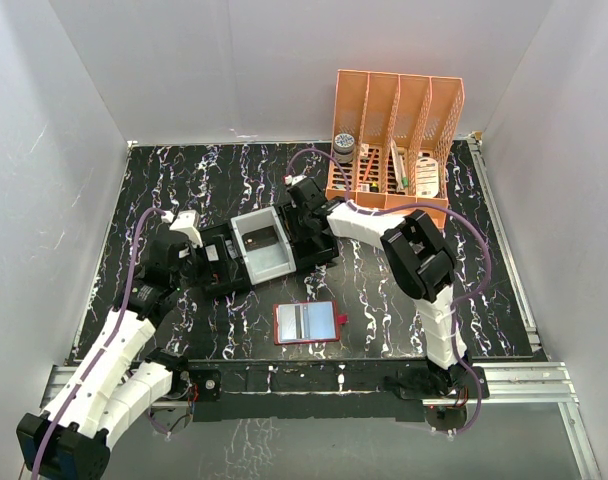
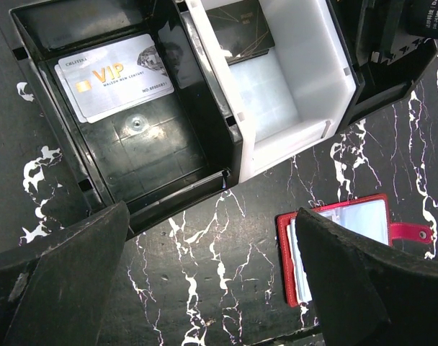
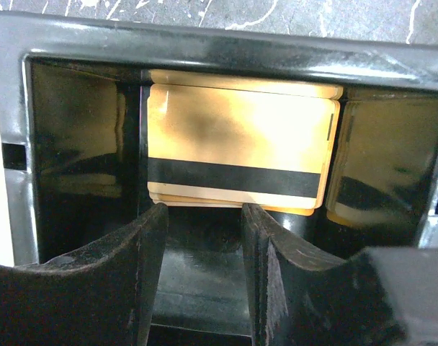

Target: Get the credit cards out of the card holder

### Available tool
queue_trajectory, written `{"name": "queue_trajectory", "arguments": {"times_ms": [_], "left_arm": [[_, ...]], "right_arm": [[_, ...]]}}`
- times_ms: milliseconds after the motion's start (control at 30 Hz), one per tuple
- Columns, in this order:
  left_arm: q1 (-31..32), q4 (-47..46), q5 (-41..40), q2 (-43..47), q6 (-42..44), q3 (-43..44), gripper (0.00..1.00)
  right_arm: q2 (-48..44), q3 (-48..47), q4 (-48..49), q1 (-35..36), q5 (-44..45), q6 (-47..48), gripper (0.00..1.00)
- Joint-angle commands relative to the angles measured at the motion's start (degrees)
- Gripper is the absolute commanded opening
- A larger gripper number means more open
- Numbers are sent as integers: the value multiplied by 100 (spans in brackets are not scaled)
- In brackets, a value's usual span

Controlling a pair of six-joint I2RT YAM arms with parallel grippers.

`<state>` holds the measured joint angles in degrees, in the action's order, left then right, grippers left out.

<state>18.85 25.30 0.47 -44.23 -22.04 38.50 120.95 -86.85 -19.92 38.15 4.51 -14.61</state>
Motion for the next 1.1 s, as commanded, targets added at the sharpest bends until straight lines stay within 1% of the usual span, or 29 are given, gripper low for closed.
{"name": "queue_trajectory", "arguments": {"times_ms": [0, 100, 233, 367, 433, 567, 700, 733, 767, 800, 833, 900, 933, 1000, 1067], "left_arm": [[-31, -49, 56, 75, 52, 49, 99], [-31, -15, -33, 113, 47, 69, 99], [-28, -25, -49, 177, 25, 44, 99], [-28, -41, 18, 186, 29, 44, 99], [-30, -34, 24, 186, 33, 56, 99], [-28, 66, -116, 225, -51, 86, 99], [-31, 178, -172, 327, -161, 103, 99], [-31, 191, -147, 353, -186, 87, 99], [-33, 180, -114, 378, -219, 58, 99], [-31, 152, -68, 375, -241, 33, 99], [-31, 137, -17, 327, -263, 11, 99], [-31, 148, -37, 159, -531, -11, 99], [-31, 214, -46, 61, -774, -20, 99], [-26, 370, 88, -151, -1196, -61, 99], [-31, 460, 404, -263, -1368, -63, 98]], "right_arm": [[133, -376, -289, 33, 55, 316, 44], [-79, -401, -316, 30, 60, 381, 46], [-513, -386, -202, 27, -157, 442, 49], [-933, -518, -392, 30, -184, 475, 52], [-1190, -483, -456, 31, -63, 464, 55], [-1837, -416, -483, 11, 73, 373, 56], [-2690, -360, -504, -1, 570, 211, 63], [-2957, -149, -315, -6, 802, 27, 68], [-3216, 119, -95, -7, 1071, -326, 84], [-3512, 448, 72, -9, 1257, -517, 96], [-3801, 770, 236, -15, 1326, -678, 98], [-4390, 1512, 890, -72, 800, -652, 98], [-4624, 1931, 1114, -86, 631, -826, 98], [-4945, 2346, 1279, -113, 276, -1242, 98], [-5118, 2653, 1172, -115, -286, -1632, 98]]}}
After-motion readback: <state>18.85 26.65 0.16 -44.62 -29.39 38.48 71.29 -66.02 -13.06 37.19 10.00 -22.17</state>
